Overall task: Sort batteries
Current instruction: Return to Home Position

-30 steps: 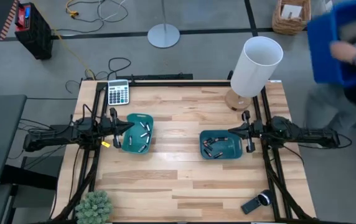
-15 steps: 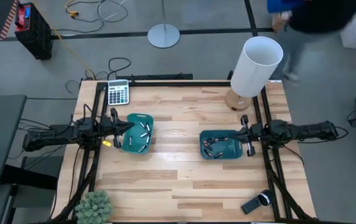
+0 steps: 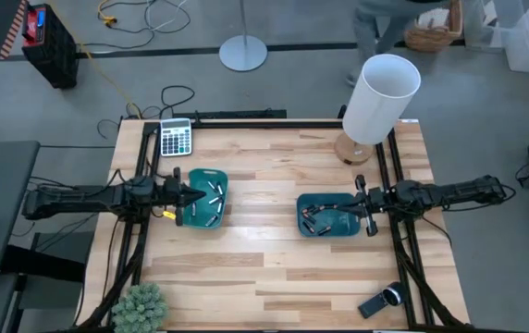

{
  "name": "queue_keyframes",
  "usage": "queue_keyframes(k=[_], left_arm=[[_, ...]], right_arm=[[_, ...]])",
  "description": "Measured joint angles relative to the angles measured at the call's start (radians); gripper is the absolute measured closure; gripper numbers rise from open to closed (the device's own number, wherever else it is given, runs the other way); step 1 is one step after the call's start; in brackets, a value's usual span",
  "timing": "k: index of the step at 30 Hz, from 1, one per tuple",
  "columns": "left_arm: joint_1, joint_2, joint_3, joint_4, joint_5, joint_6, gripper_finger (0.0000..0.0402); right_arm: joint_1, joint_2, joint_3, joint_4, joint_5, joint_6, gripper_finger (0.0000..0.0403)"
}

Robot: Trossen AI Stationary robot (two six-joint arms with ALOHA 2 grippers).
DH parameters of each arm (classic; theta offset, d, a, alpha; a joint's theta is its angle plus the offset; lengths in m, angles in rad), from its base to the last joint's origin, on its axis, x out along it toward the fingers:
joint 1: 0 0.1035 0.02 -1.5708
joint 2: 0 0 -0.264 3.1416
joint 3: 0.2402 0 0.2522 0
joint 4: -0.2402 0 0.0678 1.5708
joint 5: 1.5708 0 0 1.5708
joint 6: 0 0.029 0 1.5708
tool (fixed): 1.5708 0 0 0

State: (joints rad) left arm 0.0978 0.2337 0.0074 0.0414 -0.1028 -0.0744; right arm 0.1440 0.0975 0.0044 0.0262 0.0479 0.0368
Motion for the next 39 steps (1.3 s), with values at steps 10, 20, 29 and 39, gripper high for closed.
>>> queue_keyframes(k=[10,20,29,39], left_arm=[[0.0,0.042,0.0,0.0,0.0,0.009,0.0402],[0.0,0.042,0.0,0.0,0.001,0.009,0.0402],[0.0,0.042,0.0,0.0,0.001,0.01,0.0402],[0.0,0.042,0.0,0.001,0.001,0.01,0.0401]], right_arm=[[0.0,0.0,0.0,-0.001,-0.001,-0.003,0.0372],[0.0,0.0,0.0,-0.002,-0.006,-0.003,0.0372],[0.0,0.0,0.0,-0.003,-0.005,-0.002,0.0372],[0.0,0.0,0.0,-0.003,-0.005,-0.002,0.0372]])
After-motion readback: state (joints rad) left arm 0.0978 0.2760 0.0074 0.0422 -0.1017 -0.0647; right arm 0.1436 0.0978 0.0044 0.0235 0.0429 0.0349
